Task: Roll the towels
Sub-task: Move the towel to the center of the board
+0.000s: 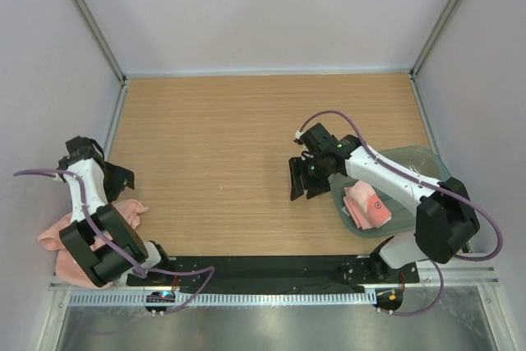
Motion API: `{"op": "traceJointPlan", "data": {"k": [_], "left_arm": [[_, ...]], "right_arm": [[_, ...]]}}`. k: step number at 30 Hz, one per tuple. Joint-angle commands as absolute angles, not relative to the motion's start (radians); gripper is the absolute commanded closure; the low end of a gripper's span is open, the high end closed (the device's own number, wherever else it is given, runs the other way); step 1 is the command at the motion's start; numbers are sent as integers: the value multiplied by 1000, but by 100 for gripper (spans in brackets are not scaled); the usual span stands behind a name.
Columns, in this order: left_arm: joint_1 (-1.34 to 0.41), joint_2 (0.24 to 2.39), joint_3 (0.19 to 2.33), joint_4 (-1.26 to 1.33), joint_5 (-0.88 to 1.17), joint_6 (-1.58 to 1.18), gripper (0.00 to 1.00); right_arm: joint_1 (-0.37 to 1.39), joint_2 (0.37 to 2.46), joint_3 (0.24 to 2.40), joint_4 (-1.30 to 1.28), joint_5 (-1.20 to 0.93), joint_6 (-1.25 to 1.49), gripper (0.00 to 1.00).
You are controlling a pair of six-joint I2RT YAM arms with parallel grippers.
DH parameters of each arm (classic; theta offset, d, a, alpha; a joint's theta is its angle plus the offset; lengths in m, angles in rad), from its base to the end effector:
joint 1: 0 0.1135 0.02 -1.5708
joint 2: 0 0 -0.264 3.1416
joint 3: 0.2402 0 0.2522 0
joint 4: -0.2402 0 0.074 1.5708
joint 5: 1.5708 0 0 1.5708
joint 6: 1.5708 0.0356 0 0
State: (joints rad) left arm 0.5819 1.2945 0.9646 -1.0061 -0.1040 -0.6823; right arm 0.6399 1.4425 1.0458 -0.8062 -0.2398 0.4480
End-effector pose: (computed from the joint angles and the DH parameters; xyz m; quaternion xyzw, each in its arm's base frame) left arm 0.1856 0.1265 0.2385 -0.5909 0.7966 0.0457 0.1194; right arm 0.2151 0.1706 0.2347 -0.1153 0.9695 0.1946 0.0945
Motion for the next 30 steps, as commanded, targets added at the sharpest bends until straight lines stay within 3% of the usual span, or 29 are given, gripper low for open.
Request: {"op": "traceJointPlan", "data": {"k": [1, 7, 9, 10, 12, 13, 14, 18, 21, 30], "left_arm": [[597, 1316, 1015, -993, -236, -698, 0], [595, 1460, 1011, -940, -212, -721, 1], [595, 1499, 994, -910, -169, -716, 11], [595, 1503, 985, -878, -132, -722, 31], [595, 1500, 950, -844, -75, -729, 61], [595, 1488, 940, -830, -39, -739, 88], [594, 1479, 922, -819, -20, -756, 98], [540, 1401, 931, -821, -6, -801, 100], [404, 1333, 981, -844, -34, -888, 100], [-147, 1465, 1270, -818, -192, -1221, 100]], "right_arm": [[647, 1460, 1080, -779, -281, 410, 42], [646, 1467, 1077, -770, -288, 396, 41], [647, 1456, 1068, -762, -288, 397, 41], [647, 1454, 1059, -762, -287, 399, 41], [646, 1447, 1048, -755, -284, 397, 41], [646, 1440, 1039, -753, -282, 400, 41], [646, 1437, 1035, -752, -279, 400, 41], [643, 1419, 1020, -749, -261, 405, 41], [606, 1404, 1014, -753, -235, 399, 41], [491, 1365, 1121, -854, -170, 342, 42]]}}
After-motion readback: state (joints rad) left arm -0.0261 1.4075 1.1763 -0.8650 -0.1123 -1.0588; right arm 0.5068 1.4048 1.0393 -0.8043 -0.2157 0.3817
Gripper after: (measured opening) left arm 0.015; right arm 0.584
